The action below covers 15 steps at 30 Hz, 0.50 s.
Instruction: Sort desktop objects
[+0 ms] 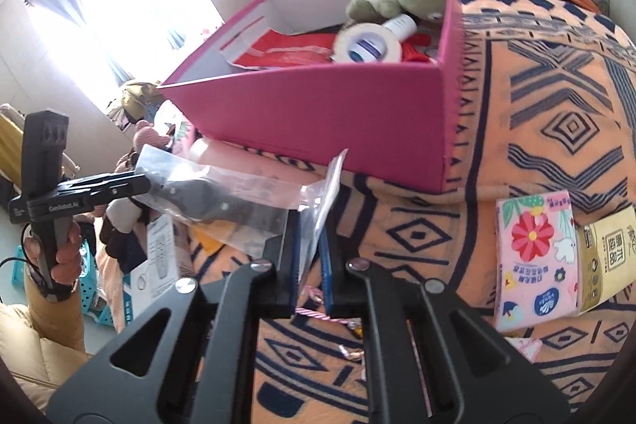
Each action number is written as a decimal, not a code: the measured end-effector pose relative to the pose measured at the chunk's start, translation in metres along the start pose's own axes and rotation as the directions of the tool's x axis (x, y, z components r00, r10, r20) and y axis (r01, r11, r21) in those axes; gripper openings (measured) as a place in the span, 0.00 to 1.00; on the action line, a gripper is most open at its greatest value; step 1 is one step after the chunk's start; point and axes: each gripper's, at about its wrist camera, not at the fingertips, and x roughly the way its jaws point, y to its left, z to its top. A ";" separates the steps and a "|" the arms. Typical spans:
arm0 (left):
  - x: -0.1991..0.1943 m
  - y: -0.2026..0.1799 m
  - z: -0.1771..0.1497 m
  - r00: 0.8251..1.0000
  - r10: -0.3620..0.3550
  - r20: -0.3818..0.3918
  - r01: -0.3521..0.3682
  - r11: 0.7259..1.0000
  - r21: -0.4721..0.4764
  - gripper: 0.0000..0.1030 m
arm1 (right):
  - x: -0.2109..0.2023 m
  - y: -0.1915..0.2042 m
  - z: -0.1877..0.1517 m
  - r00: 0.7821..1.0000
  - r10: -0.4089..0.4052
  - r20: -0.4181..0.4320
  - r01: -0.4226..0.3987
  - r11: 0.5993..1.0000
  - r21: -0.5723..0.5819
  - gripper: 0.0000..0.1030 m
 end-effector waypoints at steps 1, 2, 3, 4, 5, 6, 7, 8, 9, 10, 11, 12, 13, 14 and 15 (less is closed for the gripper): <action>-0.001 0.000 0.001 1.000 -0.005 0.002 0.005 1.000 0.001 0.46 | -0.001 0.003 0.001 1.000 0.002 0.006 -0.002 1.000 -0.007 0.08; -0.003 0.000 0.002 1.000 -0.009 0.006 0.009 1.000 0.000 0.46 | -0.003 0.004 0.002 1.000 0.011 0.011 -0.011 1.000 -0.007 0.08; -0.004 -0.001 0.002 1.000 -0.013 0.007 0.013 1.000 0.002 0.45 | -0.004 0.007 0.002 1.000 0.020 0.018 -0.020 1.000 -0.007 0.08; -0.006 -0.002 0.003 1.000 -0.018 0.011 0.018 1.000 0.007 0.43 | -0.006 0.009 0.003 0.999 0.024 0.024 -0.023 1.000 -0.014 0.07; -0.007 -0.003 0.003 1.000 -0.019 0.014 0.019 1.000 0.011 0.43 | -0.007 0.012 0.004 0.999 0.028 0.029 -0.027 0.999 -0.019 0.07; -0.008 -0.005 0.003 1.000 -0.018 0.018 0.017 1.000 0.017 0.43 | -0.009 0.014 0.005 0.999 0.031 0.032 -0.030 0.999 -0.024 0.07; -0.008 -0.006 0.004 1.000 -0.017 0.023 0.016 1.000 0.023 0.43 | -0.011 0.016 0.007 0.999 0.030 0.039 -0.029 0.999 -0.033 0.07; -0.007 -0.007 0.004 1.000 -0.017 0.024 0.017 0.999 0.029 0.43 | -0.011 0.017 0.007 0.999 0.028 0.043 -0.026 0.999 -0.039 0.07; -0.004 -0.007 0.004 1.000 -0.017 0.017 0.016 0.999 0.033 0.43 | -0.012 0.018 0.008 0.999 0.025 0.046 -0.023 0.999 -0.044 0.07; 0.002 -0.006 0.003 1.000 -0.016 -0.005 0.016 0.999 0.033 0.43 | -0.010 0.016 0.008 0.999 0.017 0.041 -0.016 0.999 -0.044 0.07; 0.007 -0.005 0.002 1.000 -0.007 -0.019 0.008 0.999 0.031 0.43 | -0.008 0.013 0.007 1.000 0.008 0.030 -0.007 0.999 -0.035 0.07; 0.013 -0.002 0.000 0.999 0.011 -0.038 -0.010 1.000 0.025 0.43 | -0.003 0.009 0.006 1.000 -0.001 0.011 0.002 1.000 -0.024 0.07; 0.018 0.001 -0.003 0.998 0.009 -0.057 -0.008 1.000 0.017 0.43 | -0.001 0.006 0.005 1.000 -0.016 0.005 0.016 1.000 -0.021 0.08; 0.021 0.004 -0.005 0.997 -0.003 -0.073 0.004 1.000 0.010 0.43 | 0.001 0.003 0.004 1.000 -0.030 -0.005 0.030 0.999 -0.015 0.09; 0.024 0.006 -0.007 0.995 -0.025 -0.098 0.025 1.000 0.002 0.43 | 0.003 -0.001 0.004 0.999 -0.043 -0.014 0.043 0.999 -0.003 0.09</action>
